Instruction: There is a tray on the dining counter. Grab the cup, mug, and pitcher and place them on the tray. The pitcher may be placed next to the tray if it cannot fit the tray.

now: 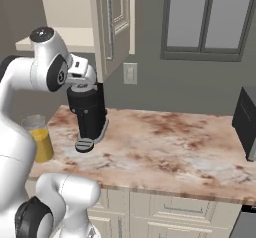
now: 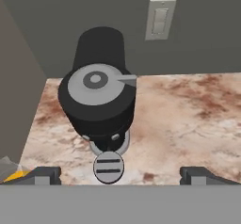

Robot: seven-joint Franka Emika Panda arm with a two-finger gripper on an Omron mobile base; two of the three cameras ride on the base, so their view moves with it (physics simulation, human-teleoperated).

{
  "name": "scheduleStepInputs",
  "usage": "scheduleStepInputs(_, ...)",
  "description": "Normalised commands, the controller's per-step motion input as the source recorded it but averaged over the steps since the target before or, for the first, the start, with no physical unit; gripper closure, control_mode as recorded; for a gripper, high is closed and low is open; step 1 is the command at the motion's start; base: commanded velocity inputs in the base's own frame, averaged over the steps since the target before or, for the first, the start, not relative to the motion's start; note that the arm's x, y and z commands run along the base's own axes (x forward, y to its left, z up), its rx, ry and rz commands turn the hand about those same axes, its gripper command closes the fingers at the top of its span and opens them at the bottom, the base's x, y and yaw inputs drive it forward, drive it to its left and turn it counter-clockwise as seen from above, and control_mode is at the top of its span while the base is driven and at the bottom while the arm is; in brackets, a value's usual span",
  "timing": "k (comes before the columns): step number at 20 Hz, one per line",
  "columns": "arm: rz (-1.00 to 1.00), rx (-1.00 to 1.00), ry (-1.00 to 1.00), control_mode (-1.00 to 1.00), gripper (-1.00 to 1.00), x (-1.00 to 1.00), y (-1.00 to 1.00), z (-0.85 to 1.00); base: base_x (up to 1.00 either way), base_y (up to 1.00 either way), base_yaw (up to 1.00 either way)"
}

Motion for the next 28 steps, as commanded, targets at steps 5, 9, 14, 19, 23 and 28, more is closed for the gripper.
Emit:
scheduleStepInputs(5,0.01,0.0,0.0,-1.0,-1.0,0.34,0.0,0.22,0.0,0.0,0.0)
scheduleStepInputs(9,0.0,0.0,0.0,-1.0,-1.0,0.39,-0.01,0.21,0.0,0.0,0.0)
scheduleStepInputs(14,0.0,0.0,-0.05,-1.0,-1.0,0.21,-0.11,0.26,0.0,0.0,0.0)
scheduleStepInputs(19,0.0,0.0,-0.05,-1.0,-1.0,0.14,-0.13,0.23,0.0,0.0,0.0)
scheduleStepInputs(23,0.0,0.0,-0.05,-1.0,-1.0,0.17,-0.13,0.21,0.0,0.0,0.0)
scheduleStepInputs(28,0.0,0.0,-0.02,-1.0,-1.0,0.3,-0.16,0.1,0.0,0.0,0.0)
